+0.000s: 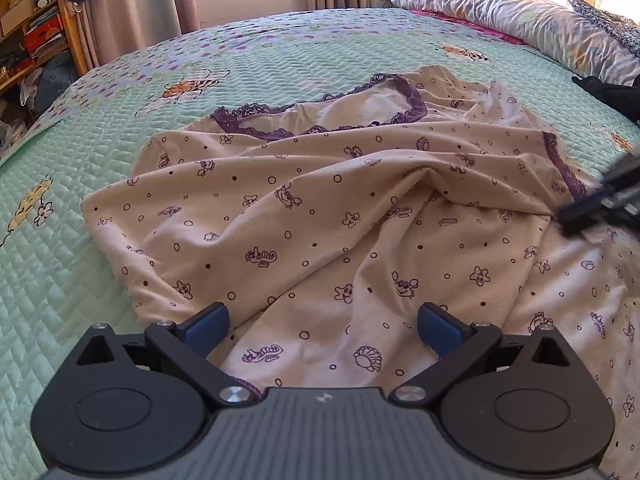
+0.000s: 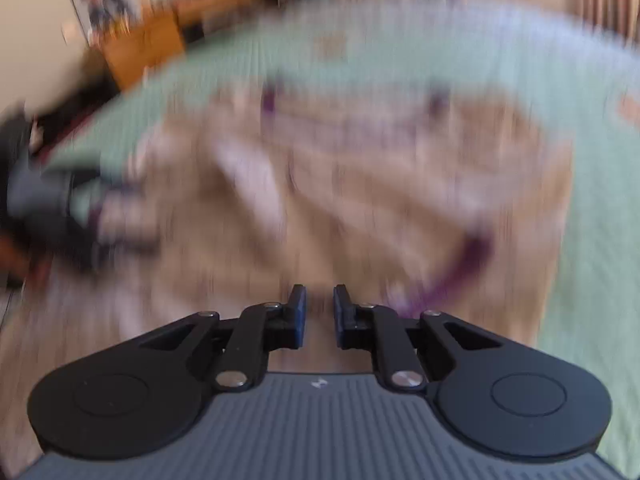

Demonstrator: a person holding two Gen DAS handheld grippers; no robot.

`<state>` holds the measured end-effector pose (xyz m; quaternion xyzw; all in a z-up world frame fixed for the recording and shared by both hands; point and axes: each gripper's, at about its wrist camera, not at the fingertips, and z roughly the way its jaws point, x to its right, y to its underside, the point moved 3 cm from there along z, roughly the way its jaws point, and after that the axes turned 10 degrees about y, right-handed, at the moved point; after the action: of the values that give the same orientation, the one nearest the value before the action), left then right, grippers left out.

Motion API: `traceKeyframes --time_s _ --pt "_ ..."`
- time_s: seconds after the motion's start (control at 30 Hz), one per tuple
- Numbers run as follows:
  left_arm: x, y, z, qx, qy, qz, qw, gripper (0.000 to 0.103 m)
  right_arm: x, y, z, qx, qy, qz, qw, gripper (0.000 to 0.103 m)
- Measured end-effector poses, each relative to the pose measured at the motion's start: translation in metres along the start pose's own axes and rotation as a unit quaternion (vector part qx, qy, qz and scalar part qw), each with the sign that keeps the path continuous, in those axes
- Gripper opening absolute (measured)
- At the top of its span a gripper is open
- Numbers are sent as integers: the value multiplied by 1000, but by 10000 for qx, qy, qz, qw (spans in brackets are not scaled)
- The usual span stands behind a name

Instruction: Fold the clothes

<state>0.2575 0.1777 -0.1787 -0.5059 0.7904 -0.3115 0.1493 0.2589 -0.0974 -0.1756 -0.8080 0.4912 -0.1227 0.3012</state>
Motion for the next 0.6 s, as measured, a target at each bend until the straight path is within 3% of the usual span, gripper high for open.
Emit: traceKeyframes --time_s 0.1,0.17,0.27,0.37,0.47,0.5,0.6 --pt "-2 1 0 40 23 1 10000 102 8 10 -28 26 106 51 9999 16" --pt "-1 2 0 58 17 -11 10000 102 8 0 -39 379 37 272 9989 17" --pt "-1 1 -2 52 15 -64 10000 102 -8 -25 -28 940 -306 358 9945 22" --pt "-1 1 -9 99 108 -82 9999 98 -23 -34 3 856 -576 368 9940 26" --pt "1 1 -28 334 303 -53 9990 95 -26 -17 18 396 -197 60 9990 26" --pt "1 1 -36 485 401 -27 9980 95 -27 -12 14 427 -145 -58 9990 26" --pt "0 1 -55 1020 551 -17 9933 95 -38 -2 -19 1091 33 -591 9923 26"
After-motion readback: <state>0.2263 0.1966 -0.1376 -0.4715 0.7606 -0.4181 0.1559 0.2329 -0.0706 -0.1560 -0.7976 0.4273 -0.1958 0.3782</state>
